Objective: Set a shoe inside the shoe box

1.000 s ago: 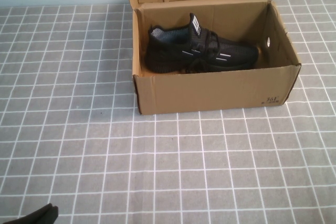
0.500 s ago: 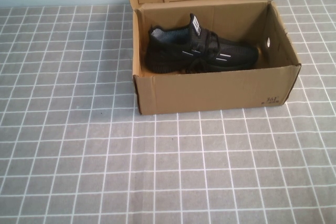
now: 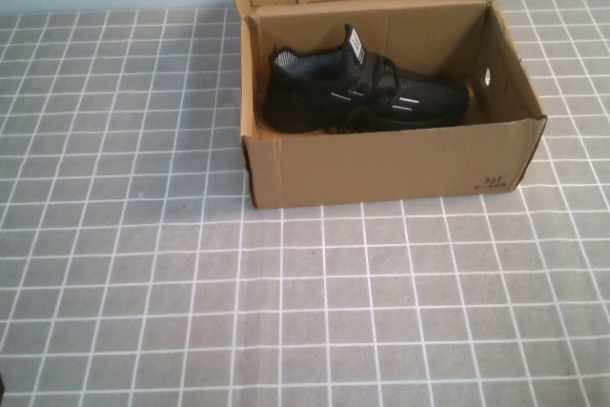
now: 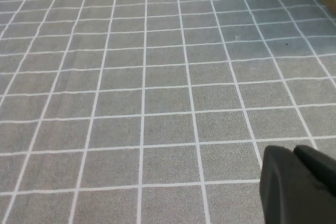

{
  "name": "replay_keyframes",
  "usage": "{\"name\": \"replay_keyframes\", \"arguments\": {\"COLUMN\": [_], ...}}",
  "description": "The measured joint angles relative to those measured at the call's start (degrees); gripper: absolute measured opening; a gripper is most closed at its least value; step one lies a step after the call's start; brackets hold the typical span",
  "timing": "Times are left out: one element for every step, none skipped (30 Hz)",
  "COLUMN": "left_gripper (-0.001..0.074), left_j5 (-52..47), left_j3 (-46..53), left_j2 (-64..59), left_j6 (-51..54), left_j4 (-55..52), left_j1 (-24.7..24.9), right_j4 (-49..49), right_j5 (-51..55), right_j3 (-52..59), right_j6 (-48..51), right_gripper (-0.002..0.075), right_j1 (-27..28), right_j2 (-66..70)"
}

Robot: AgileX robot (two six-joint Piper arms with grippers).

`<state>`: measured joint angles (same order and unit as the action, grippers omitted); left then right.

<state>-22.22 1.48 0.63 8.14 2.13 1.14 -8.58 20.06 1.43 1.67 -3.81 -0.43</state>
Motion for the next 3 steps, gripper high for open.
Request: {"name": "replay_keyframes", "arguments": {"left_gripper": [-0.0001,-0.0001,-0.0001], "left_j5": [0.0,0.0,0.0], "left_j3": [0.0,0.0,0.0], "left_j2": [0.0,0.0,0.0], "left_j6": [-0.3,-0.4,-0.4], "left_j4": [0.0,0.0,-0.1], "left_j1": [0.0,0.0,0.0], "right_j4": [0.0,0.0,0.0], "right_j5": [0.0,0.0,0.0], "right_j3": [0.0,0.0,0.0], "right_j6": [0.0,0.0,0.0], "right_gripper": [-0.0016,-0.0016,-0.0016], "right_j1": [0.0,0.0,0.0], "right_j2": [0.0,0.0,0.0]}}
